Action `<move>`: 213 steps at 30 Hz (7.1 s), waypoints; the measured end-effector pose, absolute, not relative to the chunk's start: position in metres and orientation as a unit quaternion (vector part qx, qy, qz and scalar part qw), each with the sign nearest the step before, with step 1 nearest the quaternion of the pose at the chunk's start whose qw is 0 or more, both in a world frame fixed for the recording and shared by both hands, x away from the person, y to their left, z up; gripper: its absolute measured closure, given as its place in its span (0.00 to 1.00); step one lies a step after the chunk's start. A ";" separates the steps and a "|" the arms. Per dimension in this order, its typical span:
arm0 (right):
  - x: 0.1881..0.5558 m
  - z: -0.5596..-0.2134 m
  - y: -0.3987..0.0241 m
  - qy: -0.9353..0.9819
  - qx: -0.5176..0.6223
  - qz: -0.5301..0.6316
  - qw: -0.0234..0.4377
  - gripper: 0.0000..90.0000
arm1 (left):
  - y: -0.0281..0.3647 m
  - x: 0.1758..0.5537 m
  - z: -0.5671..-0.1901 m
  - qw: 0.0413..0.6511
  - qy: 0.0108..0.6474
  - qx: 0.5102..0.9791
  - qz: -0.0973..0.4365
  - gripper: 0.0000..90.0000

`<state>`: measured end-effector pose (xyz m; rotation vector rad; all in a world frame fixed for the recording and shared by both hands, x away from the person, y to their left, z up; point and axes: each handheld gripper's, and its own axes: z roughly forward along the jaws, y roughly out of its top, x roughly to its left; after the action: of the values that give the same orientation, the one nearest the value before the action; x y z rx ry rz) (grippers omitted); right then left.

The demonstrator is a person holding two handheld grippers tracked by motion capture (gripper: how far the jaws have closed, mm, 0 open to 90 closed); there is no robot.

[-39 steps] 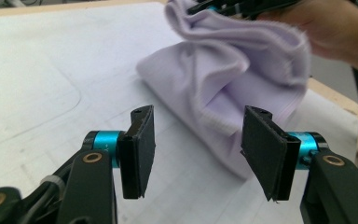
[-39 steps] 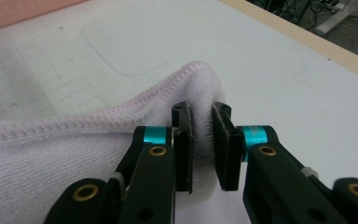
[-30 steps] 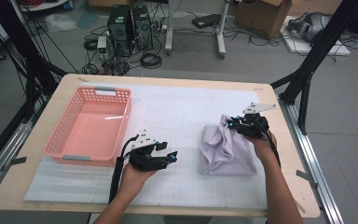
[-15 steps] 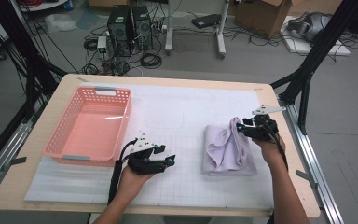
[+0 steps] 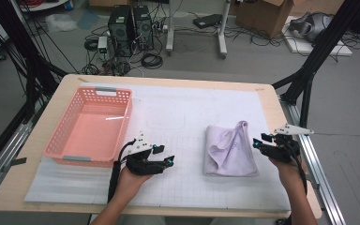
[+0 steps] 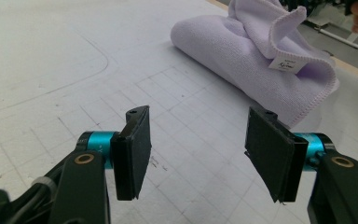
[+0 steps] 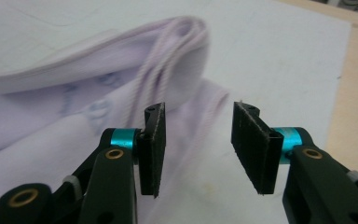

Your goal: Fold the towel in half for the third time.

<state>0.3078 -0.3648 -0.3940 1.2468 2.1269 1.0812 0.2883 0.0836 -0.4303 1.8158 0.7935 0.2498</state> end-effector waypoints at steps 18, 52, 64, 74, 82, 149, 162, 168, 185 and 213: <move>0.278 -0.421 -0.343 0.789 0.458 0.356 0.204 0.93 | 0.093 0.285 -0.434 0.558 0.335 0.751 0.110 0.41; 0.303 -0.405 -0.309 0.781 0.461 0.390 0.162 0.95 | 0.093 0.284 -0.436 0.553 0.338 0.754 0.107 0.41; 0.310 -0.416 -0.274 0.825 0.401 0.373 0.140 0.71 | 0.094 0.284 -0.436 0.553 0.339 0.754 0.106 0.41; 0.295 -0.404 -0.290 0.827 0.389 0.371 0.165 0.97 | 0.095 0.284 -0.436 0.554 0.340 0.753 0.106 0.41; 0.273 -0.379 -0.328 0.833 0.398 0.328 0.201 0.91 | 0.094 0.284 -0.436 0.552 0.341 0.754 0.106 0.41; 0.391 -0.409 -0.242 0.814 0.417 0.352 0.200 0.64 | 0.099 0.285 -0.435 0.556 0.343 0.749 0.112 0.41; 0.378 -0.413 -0.294 0.785 0.468 0.334 0.231 0.80 | 0.100 0.285 -0.434 0.558 0.344 0.747 0.113 0.41; 0.380 -0.425 -0.303 0.764 0.516 0.274 0.275 0.82 | 0.099 0.285 -0.434 0.559 0.343 0.747 0.112 0.41; 0.315 -0.427 -0.330 0.780 0.481 0.339 0.214 0.71 | 0.101 0.284 -0.432 0.565 0.338 0.744 0.116 0.41; 0.253 -0.425 -0.342 0.815 0.431 0.341 0.184 0.74 | 0.103 0.284 -0.431 0.567 0.340 0.740 0.125 0.23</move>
<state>0.2533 -0.3420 -0.4251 1.2151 2.2966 0.9622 0.2837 0.1027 -0.4314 1.7388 0.7997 0.2929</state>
